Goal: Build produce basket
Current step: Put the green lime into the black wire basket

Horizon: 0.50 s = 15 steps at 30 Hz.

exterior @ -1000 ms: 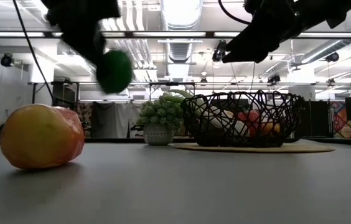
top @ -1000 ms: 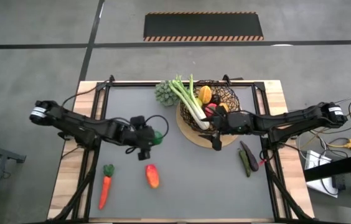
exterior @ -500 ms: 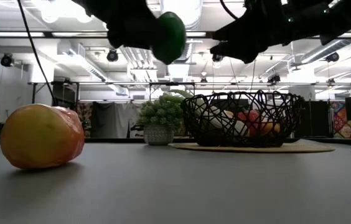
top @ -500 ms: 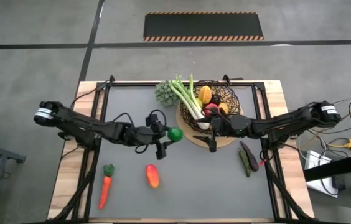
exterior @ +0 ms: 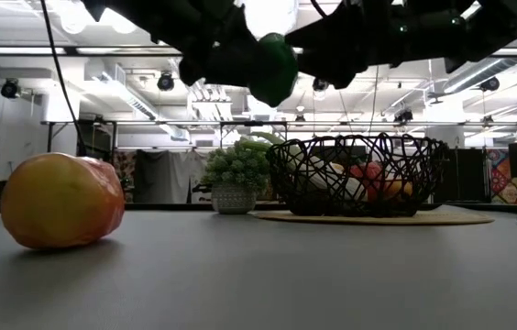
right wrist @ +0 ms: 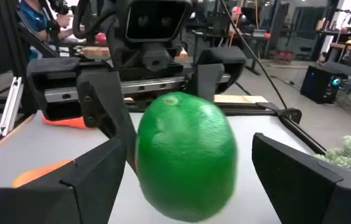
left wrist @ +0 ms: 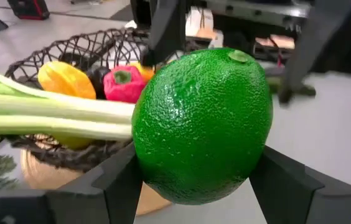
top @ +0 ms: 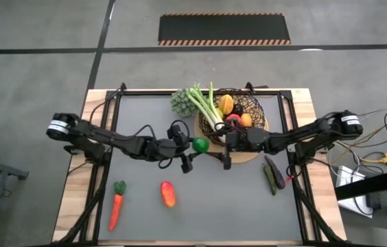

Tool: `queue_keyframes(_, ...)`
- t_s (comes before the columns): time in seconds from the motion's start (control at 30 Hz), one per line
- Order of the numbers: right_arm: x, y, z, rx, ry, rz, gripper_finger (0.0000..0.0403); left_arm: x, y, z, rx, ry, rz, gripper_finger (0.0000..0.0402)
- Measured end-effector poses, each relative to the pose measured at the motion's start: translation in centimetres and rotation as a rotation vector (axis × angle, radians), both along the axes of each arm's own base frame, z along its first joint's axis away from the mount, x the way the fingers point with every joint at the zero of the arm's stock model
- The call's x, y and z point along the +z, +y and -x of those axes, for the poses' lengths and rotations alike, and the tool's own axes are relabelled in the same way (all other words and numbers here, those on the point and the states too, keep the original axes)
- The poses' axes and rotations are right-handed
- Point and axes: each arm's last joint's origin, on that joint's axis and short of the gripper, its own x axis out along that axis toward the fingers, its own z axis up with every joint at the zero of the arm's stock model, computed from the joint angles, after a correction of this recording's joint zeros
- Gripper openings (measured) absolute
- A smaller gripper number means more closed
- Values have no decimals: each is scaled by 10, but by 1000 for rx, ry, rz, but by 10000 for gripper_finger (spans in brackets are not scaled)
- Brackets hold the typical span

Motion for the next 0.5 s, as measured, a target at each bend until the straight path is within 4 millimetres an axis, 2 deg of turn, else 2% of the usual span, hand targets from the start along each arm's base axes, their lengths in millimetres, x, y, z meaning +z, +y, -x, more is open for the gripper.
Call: queue_keyframes(0.5,-1,0,-4,-1,5,1,326,1,3,-7,2,-52,-31,237)
